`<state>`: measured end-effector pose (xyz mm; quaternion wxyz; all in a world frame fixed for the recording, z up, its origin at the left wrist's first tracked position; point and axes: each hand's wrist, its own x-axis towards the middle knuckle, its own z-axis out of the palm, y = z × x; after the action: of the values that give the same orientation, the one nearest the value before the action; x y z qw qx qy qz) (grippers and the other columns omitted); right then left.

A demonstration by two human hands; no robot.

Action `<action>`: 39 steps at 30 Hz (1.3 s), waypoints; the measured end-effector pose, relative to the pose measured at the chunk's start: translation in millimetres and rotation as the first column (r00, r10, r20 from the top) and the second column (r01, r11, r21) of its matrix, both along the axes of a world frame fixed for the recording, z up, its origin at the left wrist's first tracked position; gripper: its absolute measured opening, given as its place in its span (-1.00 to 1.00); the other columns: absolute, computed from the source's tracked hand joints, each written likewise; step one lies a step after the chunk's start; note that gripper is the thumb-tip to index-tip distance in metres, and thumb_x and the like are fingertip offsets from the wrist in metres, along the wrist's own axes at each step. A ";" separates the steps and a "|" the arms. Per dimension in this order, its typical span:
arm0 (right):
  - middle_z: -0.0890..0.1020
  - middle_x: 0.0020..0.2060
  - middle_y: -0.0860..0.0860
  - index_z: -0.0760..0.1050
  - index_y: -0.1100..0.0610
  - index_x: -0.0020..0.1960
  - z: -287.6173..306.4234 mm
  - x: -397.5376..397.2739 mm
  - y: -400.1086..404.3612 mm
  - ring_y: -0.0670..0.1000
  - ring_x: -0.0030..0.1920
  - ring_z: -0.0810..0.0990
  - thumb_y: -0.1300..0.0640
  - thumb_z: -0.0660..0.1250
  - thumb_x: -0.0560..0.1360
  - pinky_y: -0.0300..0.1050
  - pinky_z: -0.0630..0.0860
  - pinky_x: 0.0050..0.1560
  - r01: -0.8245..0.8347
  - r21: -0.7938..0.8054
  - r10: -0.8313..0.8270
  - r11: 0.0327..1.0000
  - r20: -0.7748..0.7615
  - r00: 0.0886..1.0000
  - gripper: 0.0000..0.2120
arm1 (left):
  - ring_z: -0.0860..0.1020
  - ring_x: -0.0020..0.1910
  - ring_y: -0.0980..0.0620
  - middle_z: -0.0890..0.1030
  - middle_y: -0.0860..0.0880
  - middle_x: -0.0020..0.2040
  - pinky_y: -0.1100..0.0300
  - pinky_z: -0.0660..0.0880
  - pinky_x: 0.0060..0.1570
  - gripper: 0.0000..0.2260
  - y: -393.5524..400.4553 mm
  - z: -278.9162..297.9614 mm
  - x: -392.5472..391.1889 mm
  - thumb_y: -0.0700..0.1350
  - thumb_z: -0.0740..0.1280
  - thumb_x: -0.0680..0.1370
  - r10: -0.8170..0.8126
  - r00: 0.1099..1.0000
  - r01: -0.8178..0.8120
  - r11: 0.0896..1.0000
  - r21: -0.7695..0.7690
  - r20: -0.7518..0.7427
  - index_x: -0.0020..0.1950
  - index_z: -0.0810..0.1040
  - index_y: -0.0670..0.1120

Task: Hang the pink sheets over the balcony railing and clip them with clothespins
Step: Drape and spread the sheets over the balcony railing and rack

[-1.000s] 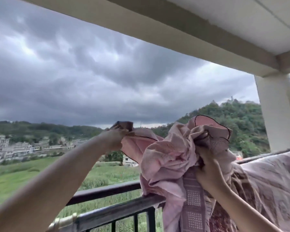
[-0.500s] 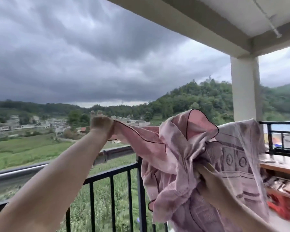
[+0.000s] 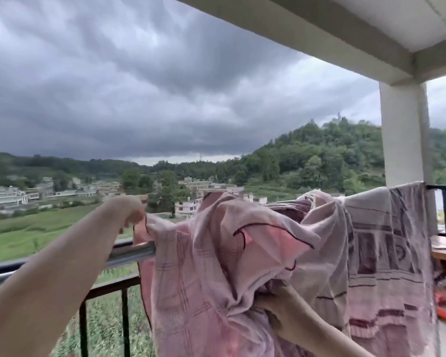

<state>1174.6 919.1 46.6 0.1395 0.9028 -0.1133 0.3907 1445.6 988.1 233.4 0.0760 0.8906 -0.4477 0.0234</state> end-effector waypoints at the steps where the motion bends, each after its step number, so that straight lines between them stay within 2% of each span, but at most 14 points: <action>1: 0.70 -0.12 -0.01 0.64 0.00 -0.11 1.2 2.4 -1.9 -0.11 0.02 0.49 0.07 0.37 0.36 -0.33 0.45 0.01 -0.036 0.032 0.036 0.999 0.000 0.999 -0.87 | 0.56 -0.14 -0.09 0.54 -0.24 0.14 0.22 0.45 -0.43 -0.70 -6.6 -3.0 1.3 -0.24 0.06 0.59 -0.081 0.996 0.078 0.995 -0.065 -0.042 0.25 0.36 -0.36; 5: 0.70 -0.22 -0.02 0.64 0.04 -0.21 0.2 2.2 0.5 -0.11 -0.06 0.50 0.19 0.45 0.20 -0.27 0.51 -0.12 -0.005 0.065 0.004 0.998 0.024 1.000 -0.83 | 0.53 -0.13 -0.07 0.56 -0.13 -0.03 0.18 0.46 -0.20 -0.56 -15.2 -24.9 -10.8 0.12 0.13 0.56 -0.281 0.946 0.258 0.955 -0.147 -0.164 0.15 0.51 -0.21; 7: 0.65 -0.22 -0.05 0.62 0.01 -0.19 -1.8 -2.6 8.6 -0.12 -0.09 0.50 0.16 0.37 0.28 -0.36 0.44 -0.11 -0.082 0.070 0.082 0.994 0.009 0.997 -0.86 | 0.52 -0.22 0.01 0.58 -0.07 -0.18 0.21 0.43 -0.24 -0.66 -10.2 -31.6 -14.9 0.12 0.23 0.51 -0.352 0.934 0.343 0.932 -0.119 -0.067 -0.25 0.60 -0.09; 9: 0.62 -0.27 -0.15 0.61 -0.06 -0.24 -13.2 -7.0 14.2 -0.18 -0.13 0.48 0.11 0.38 0.22 -0.48 0.30 -0.15 -0.011 0.044 0.015 0.999 -0.094 0.995 -0.86 | 0.39 -0.43 0.08 0.46 -0.02 -0.45 0.25 0.30 -0.43 -0.62 -4.5 -33.1 -21.5 -0.03 0.28 0.52 -0.430 0.903 0.423 0.887 -0.186 0.005 -0.50 0.43 -0.07; 12: 0.64 0.03 0.06 0.56 0.06 0.08 -27.8 -11.2 19.3 0.03 0.10 0.55 0.14 0.40 0.32 -0.31 0.40 -0.01 0.291 0.169 -0.228 0.942 -0.312 0.922 -0.68 | 0.41 -0.44 0.08 0.49 -0.01 -0.40 0.29 0.34 -0.47 -0.73 2.0 -32.3 -32.9 -0.15 0.24 0.53 -0.425 0.886 0.459 0.861 -0.219 0.184 -0.37 0.50 -0.12; 14: 0.53 0.17 0.23 0.44 0.28 0.20 -23.1 -9.8 21.1 0.17 0.17 0.48 0.21 0.26 0.45 -0.09 0.37 0.14 0.475 0.317 -0.152 0.821 -0.680 0.717 -0.66 | 0.49 -0.33 0.03 0.53 -0.02 -0.32 0.22 0.46 -0.37 -0.75 8.1 -36.3 -43.2 -0.17 0.21 0.56 -0.347 0.872 0.430 0.880 -0.202 0.345 -0.32 0.47 -0.12; 18: 0.64 0.01 0.17 0.56 0.21 0.08 9.4 -19.7 20.8 0.08 -0.16 0.51 0.21 0.25 0.44 -0.31 0.46 -0.29 0.546 0.256 -0.067 0.798 -0.862 0.502 -0.76 | 0.57 -0.09 -0.10 0.60 -0.14 -0.07 0.06 0.55 -0.13 -0.82 12.7 -49.0 -54.4 -0.23 0.12 0.57 -0.197 0.807 0.369 0.904 -0.215 0.557 -0.03 0.52 -0.17; 21: 0.68 -0.03 0.04 0.60 0.11 0.03 36.3 -31.7 9.9 -0.10 -0.21 0.51 0.25 0.24 0.40 -0.35 0.44 -0.17 0.462 0.295 -0.103 0.837 -0.743 0.662 -0.73 | 0.56 -0.11 -0.10 0.58 -0.13 -0.08 0.11 0.48 -0.18 -0.86 20.4 -50.3 -44.7 -0.24 0.13 0.55 -0.074 0.775 0.277 0.932 -0.233 0.628 -0.03 0.48 -0.18; 24: 0.64 0.07 0.07 0.52 0.14 0.16 58.1 -26.9 0.2 -0.02 0.02 0.58 0.19 0.33 0.41 -0.22 0.47 0.12 0.283 0.282 -0.196 0.917 -0.302 0.933 -0.69 | 0.54 -0.16 -0.11 0.60 -0.15 -0.08 0.12 0.44 -0.21 -0.83 40.3 -41.6 -17.7 -0.28 0.13 0.52 0.072 0.744 0.173 0.940 -0.295 0.664 -0.02 0.50 -0.22; 27: 0.47 0.25 0.11 0.22 0.13 0.39 75.2 -2.2 -12.0 0.05 0.23 0.45 0.02 0.35 0.43 -0.16 0.37 0.26 0.236 0.247 -0.254 0.940 0.042 0.966 -0.39 | 0.58 -0.02 -0.17 0.62 -0.21 0.00 0.10 0.48 -0.11 -0.77 65.9 -30.7 5.0 -0.29 0.10 0.50 0.170 0.777 0.055 0.941 -0.335 0.606 0.00 0.54 -0.25; 29: 0.42 0.22 0.10 0.13 0.07 0.42 87.1 16.6 -21.5 0.07 0.23 0.41 -0.09 0.30 0.43 -0.07 0.39 0.22 0.315 0.246 -0.338 0.917 0.057 0.939 -0.34 | 0.57 0.02 -0.18 0.61 -0.25 0.03 0.07 0.48 -0.04 -0.75 77.0 -29.4 14.3 -0.26 0.10 0.52 0.204 0.841 0.000 0.926 -0.377 0.502 0.01 0.55 -0.27; 32: 0.42 0.03 0.02 0.35 0.11 0.29 97.3 33.1 -36.4 0.04 0.04 0.48 -0.04 0.30 0.45 -0.05 0.45 0.17 0.272 0.277 -0.285 0.922 0.007 0.959 -0.53 | 0.56 -0.07 -0.13 0.61 -0.19 -0.03 0.06 0.49 -0.03 -0.74 86.2 -33.8 15.2 -0.14 0.11 0.57 0.160 0.919 -0.004 0.917 -0.399 0.360 -0.03 0.55 -0.23; 36: 0.56 -0.13 -0.04 0.53 0.23 0.12 104.4 28.5 -56.5 -0.04 -0.11 0.57 0.16 0.39 0.38 -0.33 0.43 0.12 0.086 0.265 -0.080 0.960 -0.031 0.996 -0.67 | 0.54 -0.24 -0.10 0.63 -0.21 -0.18 0.06 0.50 -0.20 -0.83 103.5 -66.3 -7.9 -0.13 0.32 0.50 0.054 0.877 0.274 0.761 -0.588 0.478 -0.13 0.55 -0.25; 39: 0.67 -0.13 0.16 0.59 0.33 -0.02 111.5 26.5 -63.0 0.01 -0.17 0.60 0.28 0.41 0.36 -0.24 0.48 0.07 0.000 0.228 0.001 0.974 -0.006 1.000 -0.79 | 0.51 -0.37 -0.08 0.57 -0.21 -0.31 0.21 0.44 -0.43 -0.77 112.8 -110.5 -28.2 -0.15 0.48 0.36 0.086 0.889 0.264 0.708 -0.655 0.451 -0.19 0.51 -0.28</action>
<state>1201.1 856.1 158.1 0.0351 0.9142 -0.1566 0.3722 1417.4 1101.0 122.9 0.3030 0.7406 -0.4536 0.3923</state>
